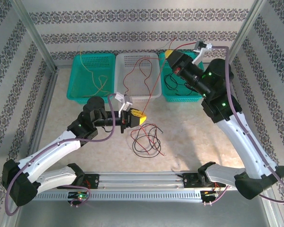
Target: Untangle the cables
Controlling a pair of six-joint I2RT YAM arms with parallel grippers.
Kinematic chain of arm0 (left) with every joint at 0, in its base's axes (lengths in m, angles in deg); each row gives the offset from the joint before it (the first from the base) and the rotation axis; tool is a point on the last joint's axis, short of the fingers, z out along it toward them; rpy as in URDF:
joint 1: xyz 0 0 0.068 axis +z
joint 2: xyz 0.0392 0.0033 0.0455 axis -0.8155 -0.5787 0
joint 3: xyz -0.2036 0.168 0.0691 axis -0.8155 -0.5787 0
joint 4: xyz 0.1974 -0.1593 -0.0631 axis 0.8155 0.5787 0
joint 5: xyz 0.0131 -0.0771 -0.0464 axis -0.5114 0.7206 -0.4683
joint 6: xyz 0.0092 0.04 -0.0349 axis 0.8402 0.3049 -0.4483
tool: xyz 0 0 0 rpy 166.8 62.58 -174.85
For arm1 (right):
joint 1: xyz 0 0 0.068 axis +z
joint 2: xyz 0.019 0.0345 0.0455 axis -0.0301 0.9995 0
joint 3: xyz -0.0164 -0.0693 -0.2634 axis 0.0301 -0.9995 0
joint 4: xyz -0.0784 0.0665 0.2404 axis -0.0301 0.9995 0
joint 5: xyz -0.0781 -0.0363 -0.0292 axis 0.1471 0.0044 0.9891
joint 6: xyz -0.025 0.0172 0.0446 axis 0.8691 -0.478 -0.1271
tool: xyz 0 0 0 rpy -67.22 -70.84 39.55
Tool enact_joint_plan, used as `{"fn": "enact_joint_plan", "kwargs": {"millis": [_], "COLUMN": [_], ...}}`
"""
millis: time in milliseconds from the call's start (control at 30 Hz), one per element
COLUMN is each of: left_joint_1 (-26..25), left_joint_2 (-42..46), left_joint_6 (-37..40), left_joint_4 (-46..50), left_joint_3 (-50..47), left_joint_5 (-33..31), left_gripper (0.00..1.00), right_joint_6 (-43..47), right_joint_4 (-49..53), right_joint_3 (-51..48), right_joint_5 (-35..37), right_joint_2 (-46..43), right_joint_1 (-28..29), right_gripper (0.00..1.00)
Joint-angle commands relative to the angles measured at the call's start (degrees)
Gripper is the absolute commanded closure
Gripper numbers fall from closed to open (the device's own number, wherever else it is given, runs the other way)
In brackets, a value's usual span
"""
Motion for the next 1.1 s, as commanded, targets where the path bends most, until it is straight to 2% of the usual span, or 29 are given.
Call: {"fn": "enact_joint_plan", "kwargs": {"millis": [0, 167, 267, 300, 367, 400, 433, 500, 567, 600, 633, 833, 967, 1067], "left_joint_1": [-0.94, -0.98, -0.94, -0.92, -0.77, -0.68, -0.59, -0.59, 0.18, 1.10, 2.08, 6.92, 10.28, 14.00], "left_joint_2": [-0.76, -2.04, -2.01, -1.47, -0.45, -0.22, -0.16, -0.14, -0.13, -0.36, -0.91, -8.36, -15.44, -20.43], "left_joint_6": [5.31, 6.78, 3.17, 1.35, -2.82, -4.32, -5.39, -6.20, -6.51, -7.00, -7.61, -7.64, -5.82, -9.15], "left_joint_4": [9.12, 11.39, 7.96, 5.03, -0.13, -1.56, -1.36, 1.10, 1.72, 1.25, 0.99, 2.41, 5.79, 5.31], "left_joint_3": [-0.32, 2.05, 1.94, 1.22, 0.07, 0.16, 0.95, 3.83, 6.28, 7.57, 9.23, 22.12, 32.09, 36.90], "left_joint_5": [-1.03, -0.84, -8.11, -10.60, -16.63, -20.21, -24.57, -34.10, -39.31, -39.73, -39.51, -36.08, -37.70, -38.75], "left_gripper": [1.00, 1.00, 1.00, 1.00, 1.00, 1.00, 1.00, 1.00, 1.00, 1.00, 1.00, 1.00, 1.00, 1.00], "right_joint_6": [-5.20, -6.16, -5.73, -5.25, -4.08, -3.05, -1.71, 0.90, 3.05, 3.96, 4.84, 6.40, 6.82, 6.58], "right_joint_4": [-5.30, -5.47, -5.34, -5.01, -3.76, -2.69, -0.98, 2.52, 5.41, 6.96, 8.86, 15.80, 21.57, 23.80], "right_joint_3": [1.04, 2.51, 1.99, 1.10, -0.99, -2.23, -3.45, -6.18, -9.74, -11.84, -13.97, -29.18, -35.67, -37.82], "right_joint_5": [-1.05, -2.51, -3.37, -3.26, -2.37, -1.76, -0.99, 0.64, 1.62, 1.88, 2.31, 3.36, 4.39, 4.95], "right_joint_2": [3.28, 6.83, 7.24, 6.83, 5.53, 4.57, 3.40, 0.91, -2.29, -4.19, -6.20, -19.96, -27.24, -30.70], "right_joint_1": [-3.38, -4.64, -4.80, -4.86, -4.99, -5.04, -5.13, -5.46, -6.03, -6.38, -6.76, -8.28, -8.41, -8.55], "right_gripper": [1.00, 1.00, 1.00, 0.94, 0.77, 0.66, 0.60, 0.55, 0.51, 0.39, 0.34, 0.35, 0.35, 0.33]}}
